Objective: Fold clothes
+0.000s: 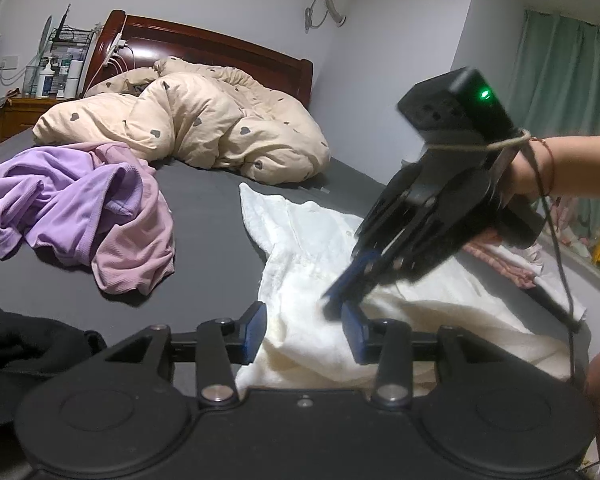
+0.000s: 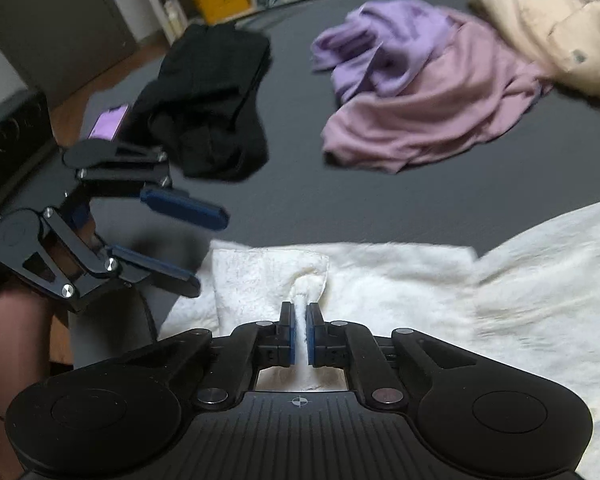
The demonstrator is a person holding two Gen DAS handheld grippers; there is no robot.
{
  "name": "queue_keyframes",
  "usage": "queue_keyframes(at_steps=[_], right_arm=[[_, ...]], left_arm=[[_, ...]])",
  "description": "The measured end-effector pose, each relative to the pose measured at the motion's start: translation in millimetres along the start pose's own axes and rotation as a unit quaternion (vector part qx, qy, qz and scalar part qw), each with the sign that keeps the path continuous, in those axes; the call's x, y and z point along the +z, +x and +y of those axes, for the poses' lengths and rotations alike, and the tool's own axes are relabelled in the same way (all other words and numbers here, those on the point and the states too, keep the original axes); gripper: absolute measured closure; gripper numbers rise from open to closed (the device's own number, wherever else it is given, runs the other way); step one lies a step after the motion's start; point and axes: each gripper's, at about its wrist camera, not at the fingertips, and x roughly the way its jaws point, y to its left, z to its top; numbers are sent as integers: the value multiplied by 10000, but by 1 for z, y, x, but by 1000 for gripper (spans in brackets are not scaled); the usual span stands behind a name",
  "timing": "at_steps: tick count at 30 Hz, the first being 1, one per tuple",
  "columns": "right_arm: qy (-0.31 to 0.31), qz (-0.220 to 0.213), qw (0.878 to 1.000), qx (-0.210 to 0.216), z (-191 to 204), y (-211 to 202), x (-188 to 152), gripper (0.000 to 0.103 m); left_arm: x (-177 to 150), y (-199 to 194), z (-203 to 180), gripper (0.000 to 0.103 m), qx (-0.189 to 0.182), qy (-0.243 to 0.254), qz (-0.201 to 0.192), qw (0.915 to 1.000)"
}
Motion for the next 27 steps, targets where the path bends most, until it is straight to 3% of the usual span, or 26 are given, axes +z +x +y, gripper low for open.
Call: queue_keyframes(at_steps=[6, 12, 15, 18, 21, 23, 25, 27], right_arm=[[465, -284, 9973, -483, -30, -17, 4, 98], [707, -125, 9934, -894, -54, 7, 5, 98], [815, -49, 9919, -975, -61, 17, 2, 97], [957, -105, 9900, -1030, -67, 18, -1, 96], [1091, -339, 9864, -1180, -70, 6, -4, 80], [1271, -519, 9836, -1167, -73, -8, -9, 50], [1427, -700, 9808, -1128, -73, -25, -16, 42], [1453, -825, 9798, -1097, -64, -45, -26, 42]], left_arm=[[2, 8, -6, 59, 69, 94, 60, 9999], [2, 29, -2, 57, 451, -81, 362, 9983], [6, 37, 12, 57, 577, -552, 441, 9958], [11, 46, 28, 56, 379, -1194, 451, 9911], [15, 57, 38, 54, 92, -1720, 438, 9841], [15, 63, 43, 53, -41, -2054, 409, 9778], [13, 69, 49, 53, -175, -2366, 422, 9705], [8, 72, 54, 52, -183, -2602, 471, 9642]])
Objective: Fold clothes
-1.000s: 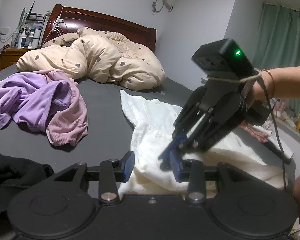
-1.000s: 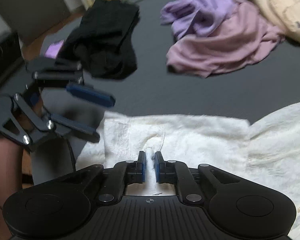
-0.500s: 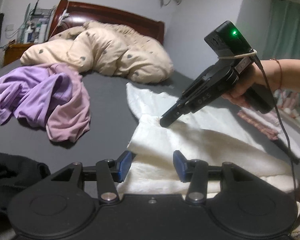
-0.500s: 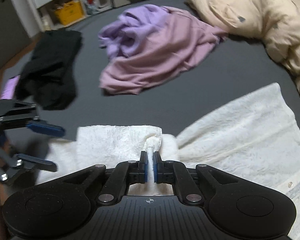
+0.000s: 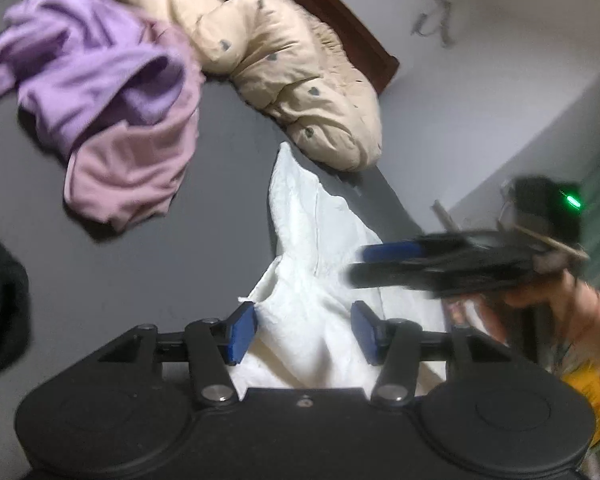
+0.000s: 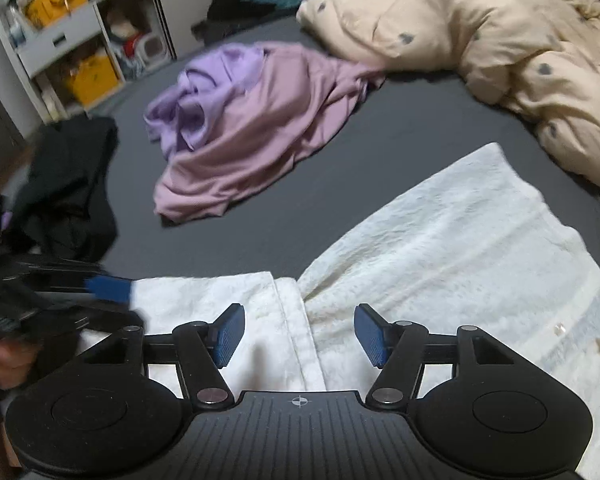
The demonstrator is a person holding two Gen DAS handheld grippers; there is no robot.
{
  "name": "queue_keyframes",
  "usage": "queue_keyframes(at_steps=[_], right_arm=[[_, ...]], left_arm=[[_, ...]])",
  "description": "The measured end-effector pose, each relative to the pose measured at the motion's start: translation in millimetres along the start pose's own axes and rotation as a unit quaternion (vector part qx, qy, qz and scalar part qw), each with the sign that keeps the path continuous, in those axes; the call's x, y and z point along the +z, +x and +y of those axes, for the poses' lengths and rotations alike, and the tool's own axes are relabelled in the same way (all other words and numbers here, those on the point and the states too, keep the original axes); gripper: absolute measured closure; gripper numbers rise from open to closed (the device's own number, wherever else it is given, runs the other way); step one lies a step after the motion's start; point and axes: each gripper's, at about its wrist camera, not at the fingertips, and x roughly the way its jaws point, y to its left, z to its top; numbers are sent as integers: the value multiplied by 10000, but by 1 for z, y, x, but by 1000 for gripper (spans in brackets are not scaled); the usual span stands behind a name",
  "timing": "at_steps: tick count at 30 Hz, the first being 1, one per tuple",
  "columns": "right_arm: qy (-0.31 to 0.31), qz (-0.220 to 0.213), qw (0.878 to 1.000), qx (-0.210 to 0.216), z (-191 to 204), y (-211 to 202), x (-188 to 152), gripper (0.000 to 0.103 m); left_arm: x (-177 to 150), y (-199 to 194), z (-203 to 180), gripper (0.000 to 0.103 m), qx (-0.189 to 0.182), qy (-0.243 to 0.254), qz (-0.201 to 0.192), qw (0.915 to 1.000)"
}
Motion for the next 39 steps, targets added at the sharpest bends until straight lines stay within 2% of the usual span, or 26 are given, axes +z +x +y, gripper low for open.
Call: queue_keyframes(at_steps=[2, 5, 7, 9, 10, 13, 16, 19, 21, 24, 28, 34, 36, 39], right_arm=[[-62, -10, 9999, 90, 10, -25, -16, 42], [-453, 275, 9985, -117, 36, -60, -57, 41], [-681, 576, 9946, -527, 55, -76, -92, 41], [-681, 849, 9900, -901, 66, -85, -126, 41], [-619, 962, 9878, -1052, 69, -88, -142, 41], [-284, 1012, 9849, -1374, 74, -104, -183, 41], [69, 831, 9842, -1563, 76, -121, -206, 41], [278, 782, 9833, -1618, 73, -128, -221, 41], [345, 742, 9837, -1603, 67, -127, -226, 41], [493, 610, 9875, -1367, 55, -123, -232, 41], [577, 978, 9884, -1008, 49, -107, -243, 41], [552, 1612, 9822, -793, 55, -105, -270, 41], [727, 1509, 9836, -666, 54, -116, -271, 41], [874, 857, 9896, -749, 51, -142, -262, 41]], left_arm=[[-1, 4, 4, 53, 145, -113, 51, 9998], [-2, 8, 8, 53, 262, -227, 48, 9994], [-4, 11, 12, 66, 265, -384, 13, 9989], [-6, 13, 15, 97, 217, -557, -33, 9982], [-7, 13, 15, 99, 162, -592, -75, 9981], [-7, 2, 8, 99, 94, -528, -244, 9983], [-5, -21, -4, 99, -59, -494, -460, 9977], [-6, -42, -9, 99, -11, -438, -501, 9978], [-7, -45, -6, 98, 353, -327, -397, 9981], [-10, -28, 2, 98, 973, -222, 39, 9950], [-13, -16, -4, 97, 1205, -17, 131, 9926], [-18, -21, -10, 90, 1142, 205, -23, 9932], [-19, -21, -10, 90, 1133, 221, -26, 9933], [-20, -21, -13, 89, 1120, 292, -71, 9933]])
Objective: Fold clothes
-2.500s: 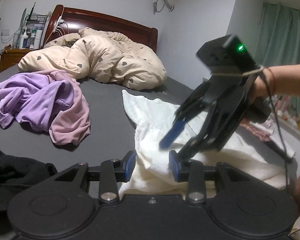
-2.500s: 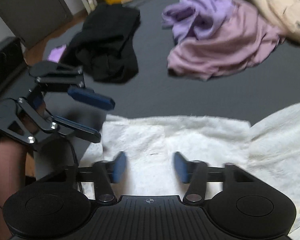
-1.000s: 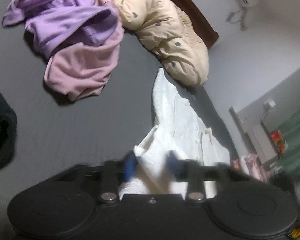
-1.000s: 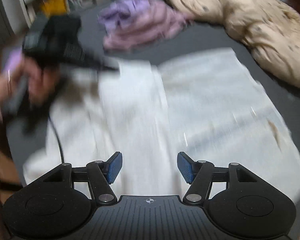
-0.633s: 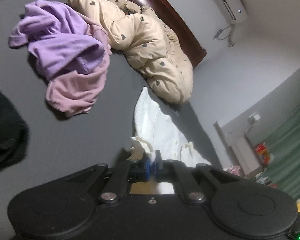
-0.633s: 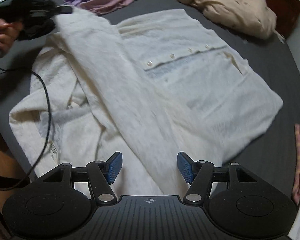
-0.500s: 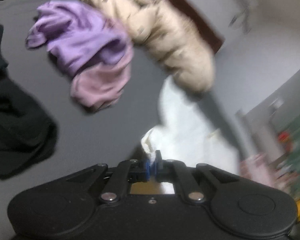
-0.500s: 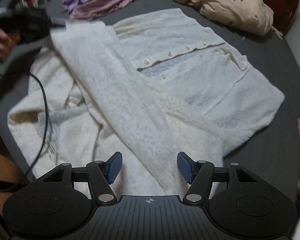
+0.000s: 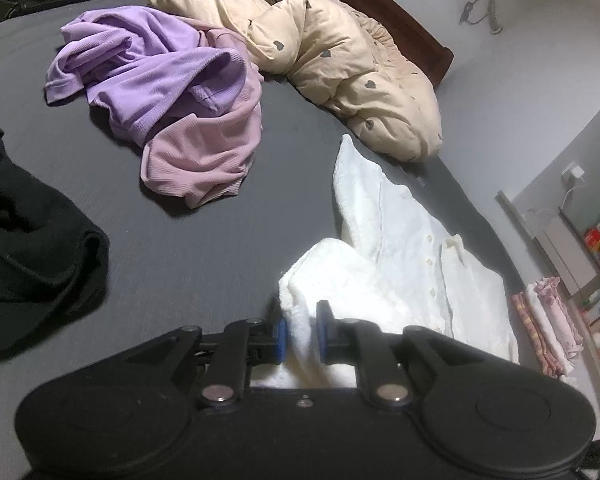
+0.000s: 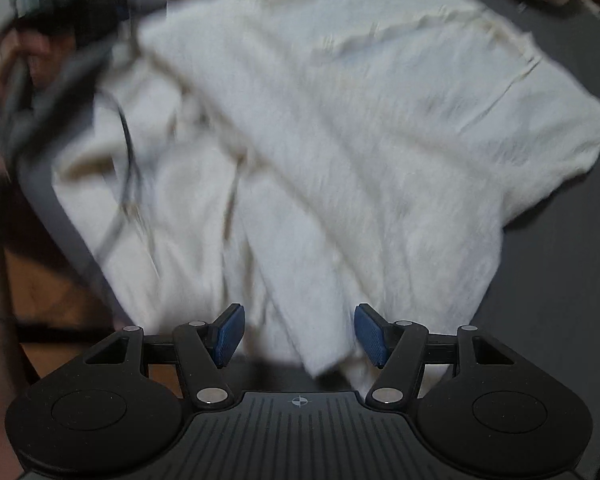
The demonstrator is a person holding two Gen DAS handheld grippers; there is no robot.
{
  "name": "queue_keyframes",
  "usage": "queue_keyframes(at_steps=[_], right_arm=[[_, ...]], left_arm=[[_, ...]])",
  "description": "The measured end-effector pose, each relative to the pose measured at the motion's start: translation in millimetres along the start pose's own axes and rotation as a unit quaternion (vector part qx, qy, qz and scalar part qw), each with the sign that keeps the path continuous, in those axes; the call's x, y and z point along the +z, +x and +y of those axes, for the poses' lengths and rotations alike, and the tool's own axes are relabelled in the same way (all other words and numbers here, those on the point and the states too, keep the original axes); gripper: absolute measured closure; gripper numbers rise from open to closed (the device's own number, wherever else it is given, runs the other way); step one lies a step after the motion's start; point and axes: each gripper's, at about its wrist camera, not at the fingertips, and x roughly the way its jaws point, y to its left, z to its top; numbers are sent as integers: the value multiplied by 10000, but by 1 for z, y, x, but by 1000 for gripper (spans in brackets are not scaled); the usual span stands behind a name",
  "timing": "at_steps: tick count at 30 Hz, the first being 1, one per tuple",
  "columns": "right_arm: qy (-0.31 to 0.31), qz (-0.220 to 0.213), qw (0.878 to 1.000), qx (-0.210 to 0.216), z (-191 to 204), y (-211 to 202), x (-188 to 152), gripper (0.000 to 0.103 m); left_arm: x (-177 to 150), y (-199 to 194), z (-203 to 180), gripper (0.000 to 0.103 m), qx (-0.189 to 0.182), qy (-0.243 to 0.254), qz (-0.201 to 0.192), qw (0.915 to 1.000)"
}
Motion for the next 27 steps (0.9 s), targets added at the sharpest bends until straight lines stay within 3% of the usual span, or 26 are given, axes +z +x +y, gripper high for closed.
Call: queue_keyframes(at_steps=[2, 5, 10, 11, 13, 14, 16, 20, 27], right_arm=[[-143, -342, 9988, -328, -1, -10, 6, 41], [-823, -46, 9926, -888, 0, 6, 11, 41], [-1639, 351, 9818, -888, 4, 36, 0, 43], [-1484, 396, 9853, -742, 1, 38, -1, 63], [-1161, 510, 9908, -465, -6, 40, 0, 75], [-1089, 557, 9917, -403, -8, 38, -1, 88], [-981, 743, 9921, -226, -11, 34, -4, 98], [-598, 1048, 9927, -41, -17, 26, -17, 101], [185, 829, 9964, -25, -32, 20, -34, 100]], left_arm=[[-1, 0, -3, 87, 16, 73, -74, 9999], [-1, 1, -8, 86, 49, 205, -96, 9997], [-5, 0, -10, 86, 125, 332, -135, 9993], [-5, 0, -10, 86, 116, 323, -148, 9993], [-5, -1, -9, 86, 101, 291, -168, 9994], [-5, -2, -9, 86, 95, 283, -173, 9994], [-4, -3, -9, 86, 54, 280, -178, 9994], [-5, -8, -15, 86, -128, 332, -231, 9991], [-7, 13, -6, 84, 502, 341, 73, 9981]])
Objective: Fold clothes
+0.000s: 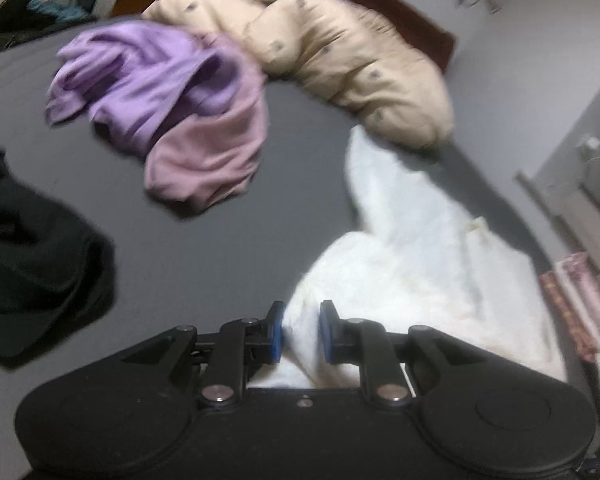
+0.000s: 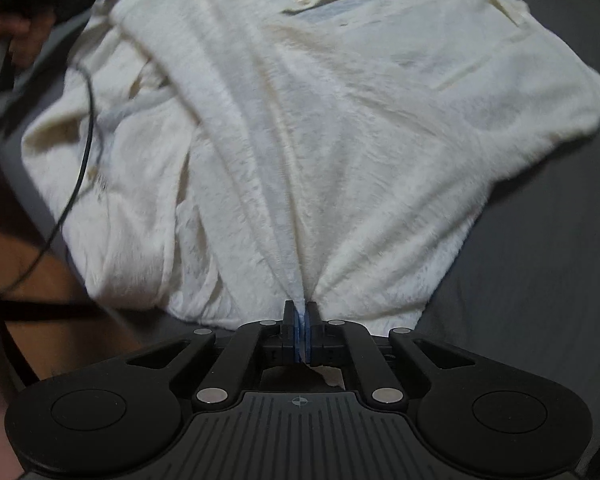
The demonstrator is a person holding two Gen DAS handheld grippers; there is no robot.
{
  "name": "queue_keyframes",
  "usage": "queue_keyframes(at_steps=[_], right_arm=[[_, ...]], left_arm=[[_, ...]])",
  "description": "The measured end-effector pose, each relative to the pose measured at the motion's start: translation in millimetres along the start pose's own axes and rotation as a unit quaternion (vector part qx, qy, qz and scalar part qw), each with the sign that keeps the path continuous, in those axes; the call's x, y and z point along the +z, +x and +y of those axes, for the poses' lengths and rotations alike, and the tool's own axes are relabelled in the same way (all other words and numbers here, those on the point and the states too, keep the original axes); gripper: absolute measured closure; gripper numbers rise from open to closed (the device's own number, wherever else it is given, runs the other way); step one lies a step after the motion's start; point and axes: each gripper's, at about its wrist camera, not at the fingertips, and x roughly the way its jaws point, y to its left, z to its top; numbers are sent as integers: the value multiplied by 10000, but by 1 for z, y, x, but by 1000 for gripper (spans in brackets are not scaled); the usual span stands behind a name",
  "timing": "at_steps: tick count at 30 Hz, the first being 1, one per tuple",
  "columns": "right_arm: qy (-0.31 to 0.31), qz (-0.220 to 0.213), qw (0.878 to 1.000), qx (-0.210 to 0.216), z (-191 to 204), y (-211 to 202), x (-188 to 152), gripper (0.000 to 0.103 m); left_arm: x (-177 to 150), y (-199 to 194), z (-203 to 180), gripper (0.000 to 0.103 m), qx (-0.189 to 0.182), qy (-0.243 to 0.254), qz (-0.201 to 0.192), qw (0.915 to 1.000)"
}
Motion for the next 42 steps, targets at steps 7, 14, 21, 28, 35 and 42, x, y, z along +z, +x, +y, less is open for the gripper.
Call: queue_keyframes(at_steps=[7, 14, 21, 28, 35, 42], right_arm=[[656, -404, 9970, 92, -9, -40, -18, 94], [721, -1342, 9855, 753, 35, -59, -25, 58], [-275, -1419, 9821, 1206, 99, -46, -37, 41], [-474, -1618, 9711, 1690, 117, -57, -66, 41], [-93, -1905, 9605, 2028, 109, -57, -85, 41], [388, -2431, 9595, 1370, 87, -54, -88, 41]], left_arm=[[5, -18, -3, 76, 204, 173, -287, 9992], [-1, -78, -28, 64, -223, 333, -646, 9971], [-59, -149, -78, 60, -575, 884, -269, 9941], [-108, -222, -116, 59, -999, 992, 390, 9893], [-111, -272, -154, 52, -1741, 546, 593, 9814], [-124, -223, -170, 48, -784, 839, 466, 9923]])
